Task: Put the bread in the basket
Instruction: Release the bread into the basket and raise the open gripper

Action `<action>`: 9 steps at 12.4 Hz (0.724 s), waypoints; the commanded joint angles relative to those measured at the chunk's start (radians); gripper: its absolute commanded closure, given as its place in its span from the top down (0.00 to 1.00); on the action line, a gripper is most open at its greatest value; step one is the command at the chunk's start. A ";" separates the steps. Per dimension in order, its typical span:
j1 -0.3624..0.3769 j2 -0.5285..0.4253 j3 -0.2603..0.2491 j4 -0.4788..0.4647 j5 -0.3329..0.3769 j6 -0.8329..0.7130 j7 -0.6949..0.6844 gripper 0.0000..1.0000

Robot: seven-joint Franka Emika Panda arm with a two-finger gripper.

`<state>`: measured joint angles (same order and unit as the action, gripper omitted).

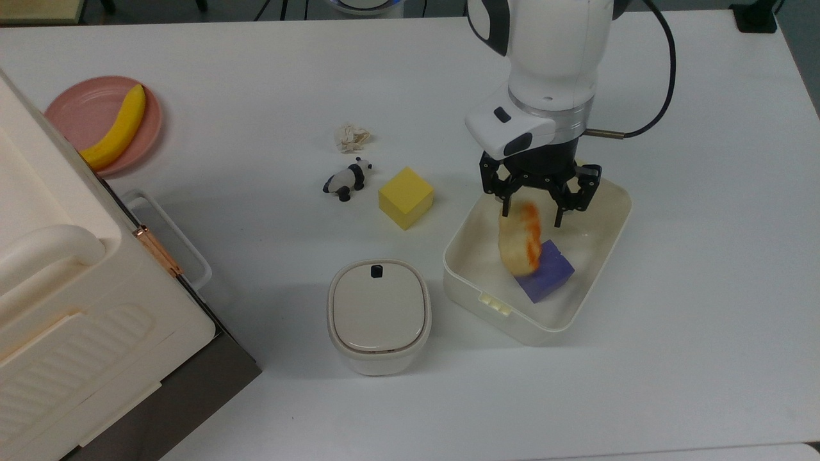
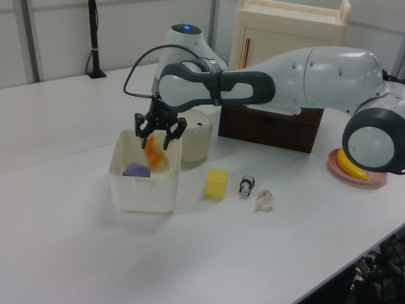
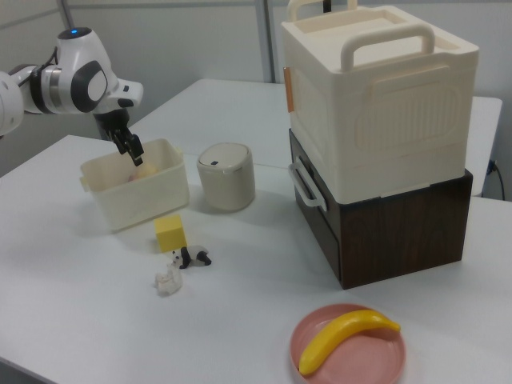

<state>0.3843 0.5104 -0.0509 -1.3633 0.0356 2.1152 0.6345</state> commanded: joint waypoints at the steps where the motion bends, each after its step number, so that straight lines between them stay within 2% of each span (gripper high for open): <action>1: -0.004 -0.109 0.000 -0.070 -0.046 -0.041 -0.004 1.00; 2: -0.010 -0.154 0.002 -0.107 -0.045 -0.066 -0.047 1.00; 3: -0.036 -0.217 0.002 -0.152 -0.045 -0.152 -0.121 1.00; 6: -0.128 -0.326 0.002 -0.174 -0.043 -0.413 -0.362 1.00; 9: -0.214 -0.380 -0.007 -0.166 -0.048 -0.492 -0.388 1.00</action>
<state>0.2324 0.2086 -0.0556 -1.4754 -0.0045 1.6659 0.2898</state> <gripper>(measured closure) 0.000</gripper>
